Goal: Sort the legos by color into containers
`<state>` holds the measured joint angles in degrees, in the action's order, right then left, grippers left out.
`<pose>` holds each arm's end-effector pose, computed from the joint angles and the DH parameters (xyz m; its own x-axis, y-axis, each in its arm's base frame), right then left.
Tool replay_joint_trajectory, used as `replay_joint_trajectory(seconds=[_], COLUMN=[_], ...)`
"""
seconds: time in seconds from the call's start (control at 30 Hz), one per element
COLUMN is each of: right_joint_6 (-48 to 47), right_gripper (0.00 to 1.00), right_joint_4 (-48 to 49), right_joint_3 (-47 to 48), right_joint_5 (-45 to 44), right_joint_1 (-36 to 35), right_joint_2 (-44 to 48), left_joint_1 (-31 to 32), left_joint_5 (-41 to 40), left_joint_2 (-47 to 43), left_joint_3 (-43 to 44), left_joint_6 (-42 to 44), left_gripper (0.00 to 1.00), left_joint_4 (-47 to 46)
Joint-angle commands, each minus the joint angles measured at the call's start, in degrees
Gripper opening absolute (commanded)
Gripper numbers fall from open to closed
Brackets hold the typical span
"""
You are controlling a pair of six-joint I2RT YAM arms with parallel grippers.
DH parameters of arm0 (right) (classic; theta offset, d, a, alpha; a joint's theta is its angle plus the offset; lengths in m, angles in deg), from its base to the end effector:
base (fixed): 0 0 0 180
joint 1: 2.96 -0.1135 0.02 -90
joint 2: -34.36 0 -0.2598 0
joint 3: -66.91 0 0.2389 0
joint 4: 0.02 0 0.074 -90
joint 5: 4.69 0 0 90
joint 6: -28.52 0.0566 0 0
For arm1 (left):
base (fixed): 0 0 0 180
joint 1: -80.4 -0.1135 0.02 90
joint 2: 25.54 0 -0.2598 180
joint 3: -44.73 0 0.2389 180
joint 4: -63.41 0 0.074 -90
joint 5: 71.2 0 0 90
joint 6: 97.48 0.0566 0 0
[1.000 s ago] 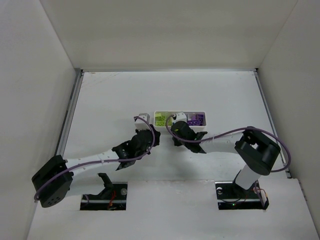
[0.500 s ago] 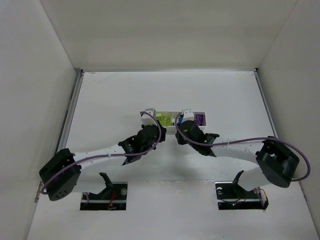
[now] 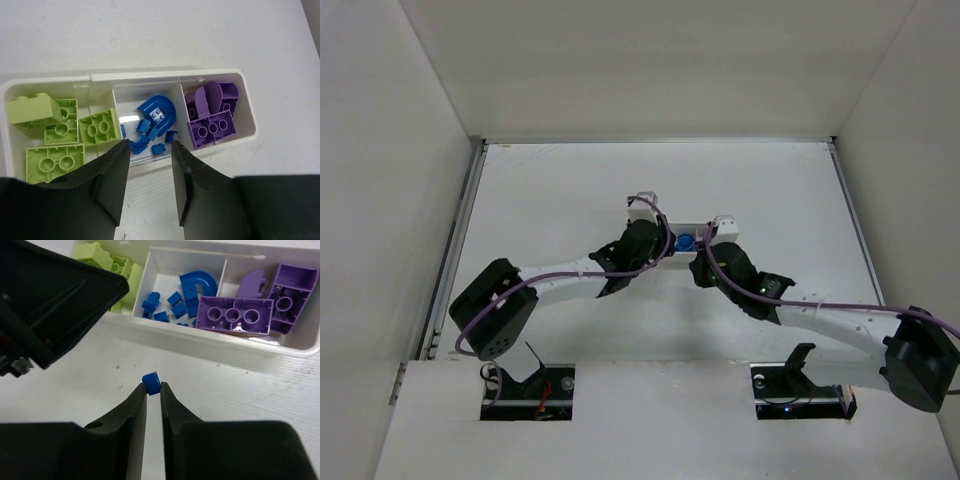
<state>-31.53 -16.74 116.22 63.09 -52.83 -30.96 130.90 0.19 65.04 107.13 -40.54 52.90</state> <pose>0.1759 0.1754 0.2153 -0.5529 0.0611 -0.8310 -0.2617 0.9341 0.2428 0.2396 -0.2623 0.2217 -0.4552 -0.2605 -0.8514 0.3455 0.8296 -0.4386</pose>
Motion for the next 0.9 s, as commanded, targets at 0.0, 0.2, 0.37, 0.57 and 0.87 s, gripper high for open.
replay_joint_trajectory(seconds=[0.0, 0.2, 0.37, 0.57, 0.87], right_joint_6=[-0.3, -2.2, -2.6, -2.6, 0.7], right_gripper=[0.21, 0.21, 0.24, 0.47, 0.49], right_joint_4=[0.4, 4.8, 7.0, 7.7, 7.1], right_joint_3=[3.0, 8.4, 12.7, 15.5, 7.0], right_joint_5=[-1.0, 0.1, 0.2, -0.6, -7.2], right_joint_1=[1.2, 5.0, 7.0, 7.2, 6.0], right_joint_2=[-1.5, -8.5, -14.7, -15.5, -4.8], left_joint_1=[-1.0, -4.0, -7.1, -12.5, -18.5], left_joint_5=[0.2, -0.8, -1.6, -1.7, -1.8], left_joint_2=[-3.9, -13.8, -24.1, -37.6, -49.4], left_joint_3=[1.3, -7.2, -17.3, -26.8, -31.1], left_joint_6=[1.4, 0.8, -1.1, -3.6, -6.1], left_gripper=[0.39, 0.5, 0.63, 0.99, 1.0], left_joint_4=[-2.9, -1.9, 0.9, 7.5, 16.6])
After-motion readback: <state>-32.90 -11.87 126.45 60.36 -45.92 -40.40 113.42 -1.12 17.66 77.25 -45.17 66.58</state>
